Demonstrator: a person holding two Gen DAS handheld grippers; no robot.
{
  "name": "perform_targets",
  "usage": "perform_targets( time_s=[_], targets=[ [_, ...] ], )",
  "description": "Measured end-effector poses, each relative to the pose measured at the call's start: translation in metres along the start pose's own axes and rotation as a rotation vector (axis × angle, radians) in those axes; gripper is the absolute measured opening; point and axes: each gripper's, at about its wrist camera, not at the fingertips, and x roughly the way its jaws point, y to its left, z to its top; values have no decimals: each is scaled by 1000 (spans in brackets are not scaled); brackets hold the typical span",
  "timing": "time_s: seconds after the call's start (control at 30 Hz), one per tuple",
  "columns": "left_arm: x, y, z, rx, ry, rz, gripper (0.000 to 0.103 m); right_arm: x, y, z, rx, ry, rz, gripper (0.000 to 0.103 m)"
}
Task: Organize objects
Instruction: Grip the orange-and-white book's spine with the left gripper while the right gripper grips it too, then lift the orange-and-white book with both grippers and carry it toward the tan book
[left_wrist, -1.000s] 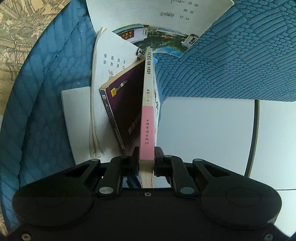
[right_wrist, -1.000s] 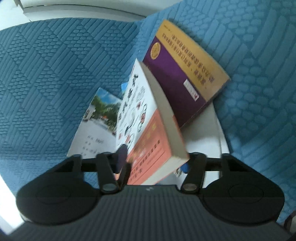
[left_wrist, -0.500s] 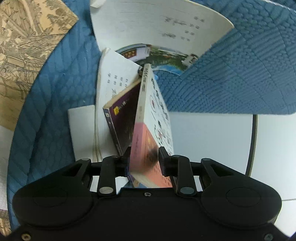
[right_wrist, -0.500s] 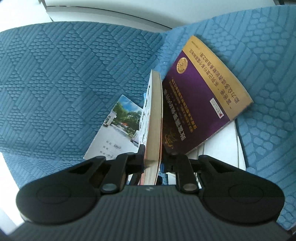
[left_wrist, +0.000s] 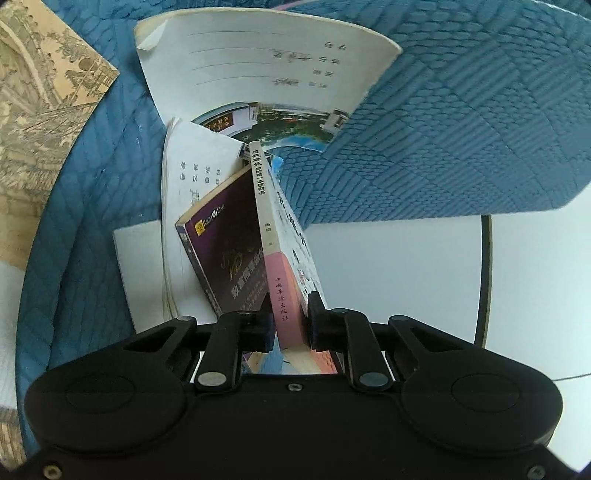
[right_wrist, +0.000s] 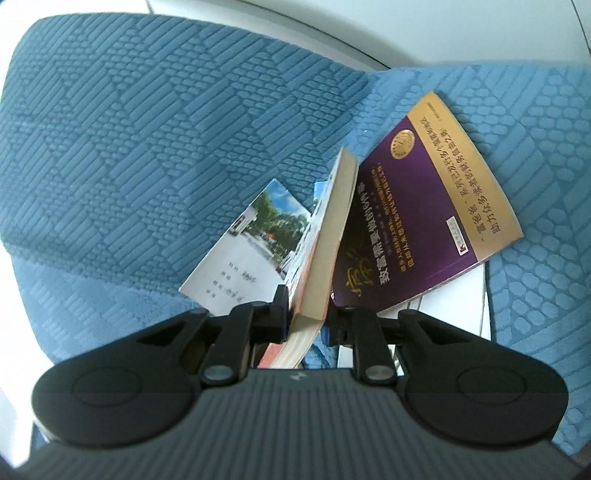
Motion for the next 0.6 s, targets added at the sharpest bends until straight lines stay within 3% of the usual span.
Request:
perform_targets(
  time_s=[0.23, 0.6],
  targets=[
    [-12, -13, -20, 53, 18, 24, 17, -20, 9, -10, -25, 46, -2, 21],
    [-50, -28, -45, 31, -3, -6, 17, -48, 45, -32, -78, 119, -21, 21]
  ],
)
